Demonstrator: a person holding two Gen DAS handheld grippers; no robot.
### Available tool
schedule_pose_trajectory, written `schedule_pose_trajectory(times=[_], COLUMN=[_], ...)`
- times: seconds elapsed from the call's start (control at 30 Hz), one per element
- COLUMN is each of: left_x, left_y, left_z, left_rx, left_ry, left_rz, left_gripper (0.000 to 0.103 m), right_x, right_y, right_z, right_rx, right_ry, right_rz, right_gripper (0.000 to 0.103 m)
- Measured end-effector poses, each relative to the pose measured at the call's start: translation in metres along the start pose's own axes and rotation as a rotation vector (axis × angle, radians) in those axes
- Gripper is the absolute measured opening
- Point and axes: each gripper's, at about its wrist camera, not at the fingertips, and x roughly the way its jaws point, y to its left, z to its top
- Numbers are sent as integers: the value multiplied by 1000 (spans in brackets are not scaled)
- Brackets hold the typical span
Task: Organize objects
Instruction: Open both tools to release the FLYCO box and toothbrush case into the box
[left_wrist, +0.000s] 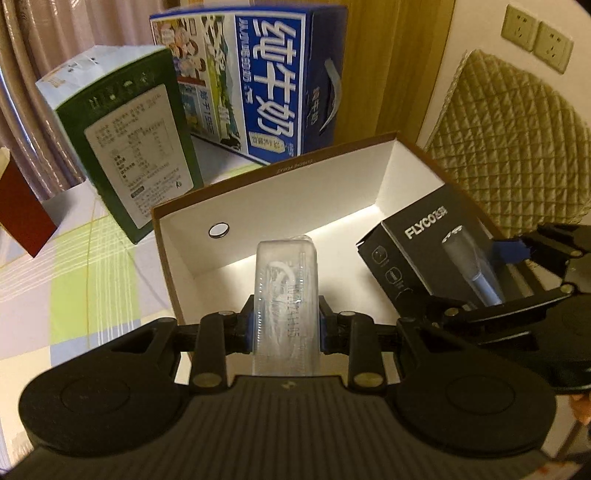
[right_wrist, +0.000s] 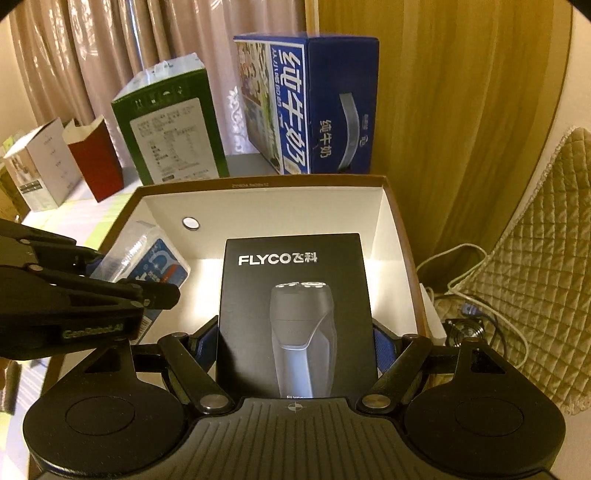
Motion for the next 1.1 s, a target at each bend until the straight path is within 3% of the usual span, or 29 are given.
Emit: schedule_pose_trajectory(times=[0.3,0.4,0.57,0.8,0.93,1.1], left_x=[30,30,28,21,11,-9], left_y=[6,8,12,16,17,14], left_z=[10,12,13,13,9,-2], left_rx=[3,11,0,-1,1,1], left_ry=[40,18,14,2,-12,-29], left_rz=[16,31,37,35,16,-19], left_gripper=[26,27,42,51,60,69], right_x=[17,20,25,15,-2,-28], right_y=[3,4,2,2,-1,-3], right_z=[9,11,14,14,10,-1], right_rx=[-32,-36,-45,-60,-39,-8], right_ry=[6,-4,-29,-75,-91,-110], right_rz=[-30,-40,-50,-37,-9,25], right_gripper=[76,76,76,77,90,97])
